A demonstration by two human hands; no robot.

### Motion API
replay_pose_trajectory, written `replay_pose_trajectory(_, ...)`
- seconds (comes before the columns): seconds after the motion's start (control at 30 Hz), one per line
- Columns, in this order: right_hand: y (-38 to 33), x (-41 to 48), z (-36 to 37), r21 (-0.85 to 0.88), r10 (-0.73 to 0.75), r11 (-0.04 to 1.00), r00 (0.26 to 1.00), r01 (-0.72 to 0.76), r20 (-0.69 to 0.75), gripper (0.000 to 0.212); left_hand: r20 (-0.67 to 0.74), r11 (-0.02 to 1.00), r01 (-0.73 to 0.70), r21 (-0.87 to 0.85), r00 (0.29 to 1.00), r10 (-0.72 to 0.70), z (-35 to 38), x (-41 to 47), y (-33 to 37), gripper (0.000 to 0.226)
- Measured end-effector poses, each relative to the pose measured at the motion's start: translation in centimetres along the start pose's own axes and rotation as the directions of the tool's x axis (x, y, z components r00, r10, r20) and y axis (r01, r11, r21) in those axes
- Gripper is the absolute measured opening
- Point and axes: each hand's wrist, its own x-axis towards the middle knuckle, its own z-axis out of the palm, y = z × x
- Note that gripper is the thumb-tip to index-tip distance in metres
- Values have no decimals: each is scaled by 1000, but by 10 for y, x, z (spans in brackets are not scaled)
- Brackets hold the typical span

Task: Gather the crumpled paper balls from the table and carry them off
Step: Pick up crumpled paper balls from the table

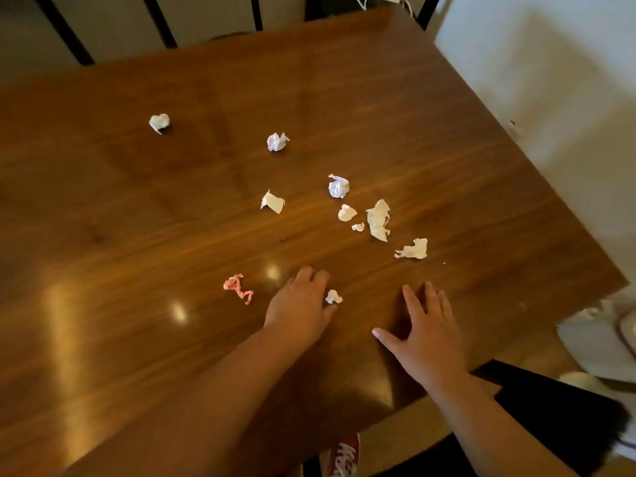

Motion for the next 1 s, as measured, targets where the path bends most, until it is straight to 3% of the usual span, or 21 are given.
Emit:
replay_pose_trajectory(0.17,4,3,8,-18,-24,1000,998,23,-52,103,-35,992,-96,85,994,99,10,17,1,38)
replay_pose_trajectory(0.3,6,4,13,-19,-33,999,997,32,-71,104,-107,995,-93,39,990,96,17,23,-2,21)
replay_pose_trajectory(0.43,8,5,16,-13,-27,1000,995,26,-95,105,-179,992,-126,7,976,125,14,42,4,20)
replay_pose_trajectory(0.6,9,5,17,10,-19,1000,996,20,-87,104,-199,968,-184,170,956,216,-2,83,23,18)
replay_pose_trajectory(0.77,11,4,18,54,-26,998,997,30,-75,104,-107,895,-321,310,924,368,-12,115,30,30)
replay_pose_trajectory(0.9,11,3,20,68,-34,997,995,41,-92,103,-92,900,-358,250,916,390,-14,119,32,23)
replay_pose_trajectory(1.0,12,3,21,73,-38,996,995,45,-92,102,-122,944,-310,114,939,323,-14,115,34,23)
